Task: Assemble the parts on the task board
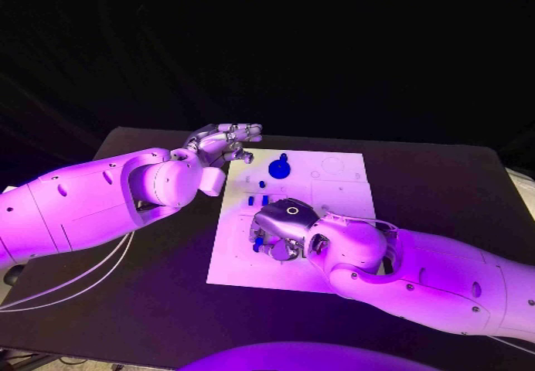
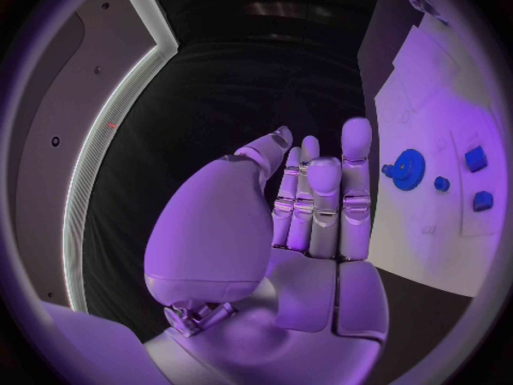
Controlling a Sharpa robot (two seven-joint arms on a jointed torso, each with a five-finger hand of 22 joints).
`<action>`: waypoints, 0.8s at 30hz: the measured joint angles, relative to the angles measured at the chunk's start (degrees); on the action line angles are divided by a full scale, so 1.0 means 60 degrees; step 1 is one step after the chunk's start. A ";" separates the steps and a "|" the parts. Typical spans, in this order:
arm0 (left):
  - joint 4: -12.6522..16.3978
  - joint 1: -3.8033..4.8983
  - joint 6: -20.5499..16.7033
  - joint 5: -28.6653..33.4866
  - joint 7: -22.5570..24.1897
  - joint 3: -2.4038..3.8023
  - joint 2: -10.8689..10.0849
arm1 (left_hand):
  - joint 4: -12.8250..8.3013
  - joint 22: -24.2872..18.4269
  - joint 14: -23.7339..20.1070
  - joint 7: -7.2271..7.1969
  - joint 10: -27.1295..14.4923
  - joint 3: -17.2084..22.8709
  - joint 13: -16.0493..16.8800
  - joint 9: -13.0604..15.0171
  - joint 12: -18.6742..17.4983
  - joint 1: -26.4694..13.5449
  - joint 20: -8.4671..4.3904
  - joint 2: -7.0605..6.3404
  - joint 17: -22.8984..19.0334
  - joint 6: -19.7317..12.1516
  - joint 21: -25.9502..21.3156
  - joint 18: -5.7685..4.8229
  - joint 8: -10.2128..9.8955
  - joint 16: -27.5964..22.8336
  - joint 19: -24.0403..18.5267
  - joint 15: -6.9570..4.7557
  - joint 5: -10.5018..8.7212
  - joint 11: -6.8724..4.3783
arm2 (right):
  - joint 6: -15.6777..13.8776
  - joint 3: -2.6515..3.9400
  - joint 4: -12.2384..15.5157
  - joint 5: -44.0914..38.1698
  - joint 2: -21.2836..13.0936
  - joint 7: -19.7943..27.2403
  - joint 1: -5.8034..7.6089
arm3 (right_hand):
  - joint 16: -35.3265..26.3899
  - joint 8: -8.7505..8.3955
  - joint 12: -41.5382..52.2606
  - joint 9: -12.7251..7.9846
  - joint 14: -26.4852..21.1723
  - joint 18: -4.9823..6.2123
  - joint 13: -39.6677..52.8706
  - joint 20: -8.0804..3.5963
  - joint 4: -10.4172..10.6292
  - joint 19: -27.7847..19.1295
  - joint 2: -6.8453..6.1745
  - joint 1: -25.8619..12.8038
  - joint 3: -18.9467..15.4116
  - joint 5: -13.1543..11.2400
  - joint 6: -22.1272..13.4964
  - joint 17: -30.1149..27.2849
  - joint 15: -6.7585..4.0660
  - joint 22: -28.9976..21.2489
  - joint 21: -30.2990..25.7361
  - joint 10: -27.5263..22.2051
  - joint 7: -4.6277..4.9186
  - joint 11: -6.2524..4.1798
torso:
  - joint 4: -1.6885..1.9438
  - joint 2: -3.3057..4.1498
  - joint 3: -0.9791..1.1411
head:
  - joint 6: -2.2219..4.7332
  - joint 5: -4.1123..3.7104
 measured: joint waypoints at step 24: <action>-0.0008 -0.0001 0.0029 -0.0008 -0.0064 0.0000 -0.0008 | -0.0026 -0.0037 0.0000 0.0000 -0.0035 -0.0026 0.0006 0.0000 0.0050 0.0000 0.0000 0.0000 -0.0036 0.0000 -0.0076 0.0000 0.0000 0.0000 0.0000 0.0000 0.0000 0.0035 | -0.0575 -0.0072 0.0094 -0.0073 -0.0174 -0.0096 -0.0121 | -0.0407 -0.0296 -0.0535 -0.0199 0.0000 -0.0001 0.0029 0.0322 0.0307 -0.0667 -0.0836 -0.0793 -0.1154 0.0115 -0.2159 -0.0765 0.0311 -0.1239 -0.0868 -0.1910 0.0263 0.0378 | -0.0002 0.0001 0.0010 | -0.0017 0.0053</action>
